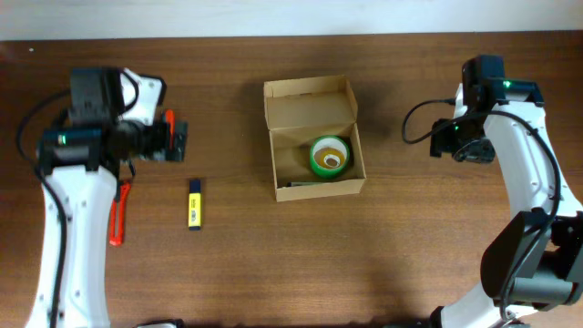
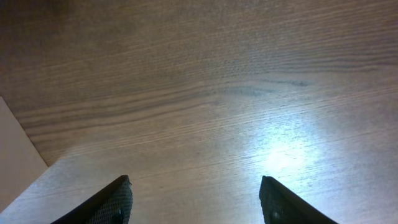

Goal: Pack container
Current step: 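Withdraw the right gripper and grasp the red stapler with the left gripper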

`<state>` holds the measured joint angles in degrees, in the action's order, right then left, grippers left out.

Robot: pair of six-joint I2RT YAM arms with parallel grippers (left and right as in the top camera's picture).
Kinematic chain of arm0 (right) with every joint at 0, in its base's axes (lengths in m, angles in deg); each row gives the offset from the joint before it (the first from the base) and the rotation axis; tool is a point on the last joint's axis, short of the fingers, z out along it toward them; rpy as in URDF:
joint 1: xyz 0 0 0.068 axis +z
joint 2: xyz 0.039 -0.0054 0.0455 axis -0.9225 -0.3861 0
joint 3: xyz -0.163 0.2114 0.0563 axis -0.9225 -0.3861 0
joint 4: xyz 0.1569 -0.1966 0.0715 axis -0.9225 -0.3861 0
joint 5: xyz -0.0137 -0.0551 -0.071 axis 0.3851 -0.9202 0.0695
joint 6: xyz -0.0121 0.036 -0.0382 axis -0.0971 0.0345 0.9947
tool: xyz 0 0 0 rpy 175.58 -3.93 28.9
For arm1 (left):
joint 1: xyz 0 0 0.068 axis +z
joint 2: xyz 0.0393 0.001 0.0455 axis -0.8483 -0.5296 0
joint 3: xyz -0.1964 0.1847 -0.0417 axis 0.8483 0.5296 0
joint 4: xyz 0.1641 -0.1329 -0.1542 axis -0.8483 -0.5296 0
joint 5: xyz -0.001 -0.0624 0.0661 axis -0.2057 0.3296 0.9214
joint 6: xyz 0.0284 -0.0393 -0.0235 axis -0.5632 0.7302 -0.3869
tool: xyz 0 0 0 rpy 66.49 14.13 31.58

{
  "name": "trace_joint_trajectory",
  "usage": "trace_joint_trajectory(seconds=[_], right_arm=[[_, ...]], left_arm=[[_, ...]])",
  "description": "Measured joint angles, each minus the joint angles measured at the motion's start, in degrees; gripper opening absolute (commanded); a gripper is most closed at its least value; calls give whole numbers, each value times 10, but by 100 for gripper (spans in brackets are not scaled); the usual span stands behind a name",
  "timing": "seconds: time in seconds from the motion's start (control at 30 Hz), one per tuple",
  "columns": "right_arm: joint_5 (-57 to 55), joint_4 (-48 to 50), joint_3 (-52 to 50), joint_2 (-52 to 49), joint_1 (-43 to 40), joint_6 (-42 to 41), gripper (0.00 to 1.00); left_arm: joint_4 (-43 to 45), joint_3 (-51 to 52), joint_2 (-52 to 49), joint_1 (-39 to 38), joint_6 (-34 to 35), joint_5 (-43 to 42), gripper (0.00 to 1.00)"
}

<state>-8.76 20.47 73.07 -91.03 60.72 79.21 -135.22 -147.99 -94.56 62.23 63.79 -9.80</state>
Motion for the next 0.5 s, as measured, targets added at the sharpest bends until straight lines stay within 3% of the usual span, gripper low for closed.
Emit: trace_joint_trajectory(seconds=[0.03, 0.07, 0.1, 0.23, 0.5], right_arm=[[2, 2, -2, 0, 0, 4, 67], [3, 4, -2, 0, 0, 6, 67], [4, 5, -2, 0, 0, 7, 66], [6, 6, -2, 0, 0, 8, 67], [7, 9, -2, 0, 0, 9, 67]], left_arm=[[-24, -54, -47, 0, 0, 9, 97], [-38, -103, -99, 0, -1, 17, 78], [-57, -142, -146, 0, -2, 21, 69], [-90, -241, -289, 1, -5, 56, 70], [-106, -255, -371, 44, -9, 70, 77]])
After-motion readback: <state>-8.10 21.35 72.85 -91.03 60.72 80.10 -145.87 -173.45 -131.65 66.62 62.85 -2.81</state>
